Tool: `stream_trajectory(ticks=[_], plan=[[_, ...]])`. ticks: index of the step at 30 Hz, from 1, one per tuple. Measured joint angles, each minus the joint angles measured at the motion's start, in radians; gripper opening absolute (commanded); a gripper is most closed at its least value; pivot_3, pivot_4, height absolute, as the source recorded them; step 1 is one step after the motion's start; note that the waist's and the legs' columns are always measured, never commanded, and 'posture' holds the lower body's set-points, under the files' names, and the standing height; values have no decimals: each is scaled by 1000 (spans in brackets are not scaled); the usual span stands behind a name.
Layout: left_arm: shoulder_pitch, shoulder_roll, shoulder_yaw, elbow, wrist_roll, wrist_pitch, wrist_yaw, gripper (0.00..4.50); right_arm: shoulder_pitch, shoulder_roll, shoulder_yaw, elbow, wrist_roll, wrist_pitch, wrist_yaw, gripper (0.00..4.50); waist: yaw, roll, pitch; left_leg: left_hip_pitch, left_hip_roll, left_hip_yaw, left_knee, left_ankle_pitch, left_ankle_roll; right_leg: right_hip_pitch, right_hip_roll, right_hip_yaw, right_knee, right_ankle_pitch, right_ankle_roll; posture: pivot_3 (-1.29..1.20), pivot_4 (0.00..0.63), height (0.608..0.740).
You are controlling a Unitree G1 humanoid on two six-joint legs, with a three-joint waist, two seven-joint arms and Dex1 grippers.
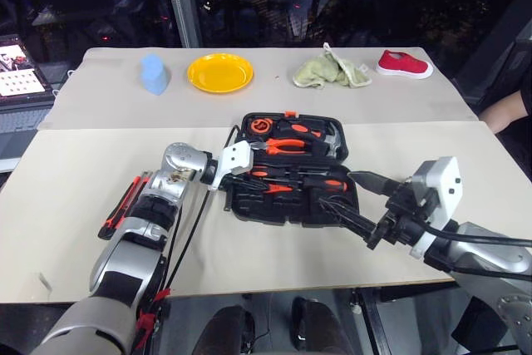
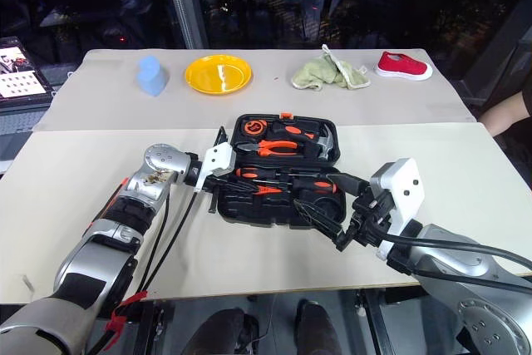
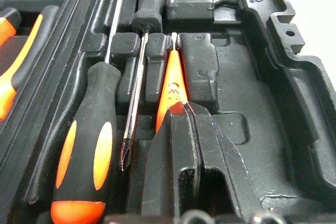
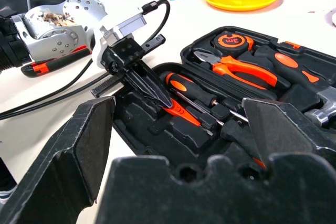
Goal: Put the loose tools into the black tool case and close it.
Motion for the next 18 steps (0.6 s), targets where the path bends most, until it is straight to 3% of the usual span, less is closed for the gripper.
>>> stream_trajectory(ticks=[4,8,18], plan=[[164,68,127,5,21,-10,50,4446,-41,-2,53,41,-31,0,95,4500,20,0,0,1,0,0,0,-3,-6,0,-3,-4,0,0,0,0,150,740],[203,84,146,-24,22,23,100,4446,-60,24,91,59,-66,-2,139,4500,39,0,1,3,0,-1,1,-5,-9,2,-5,-8,0,0,0,0,150,740],[62,235,-108,-105,-13,357,152,4446,-22,100,120,48,-171,-23,139,4500,23,0,1,3,-1,-1,-3,-2,-12,2,1,-8,1,-1,-2,0,150,740]])
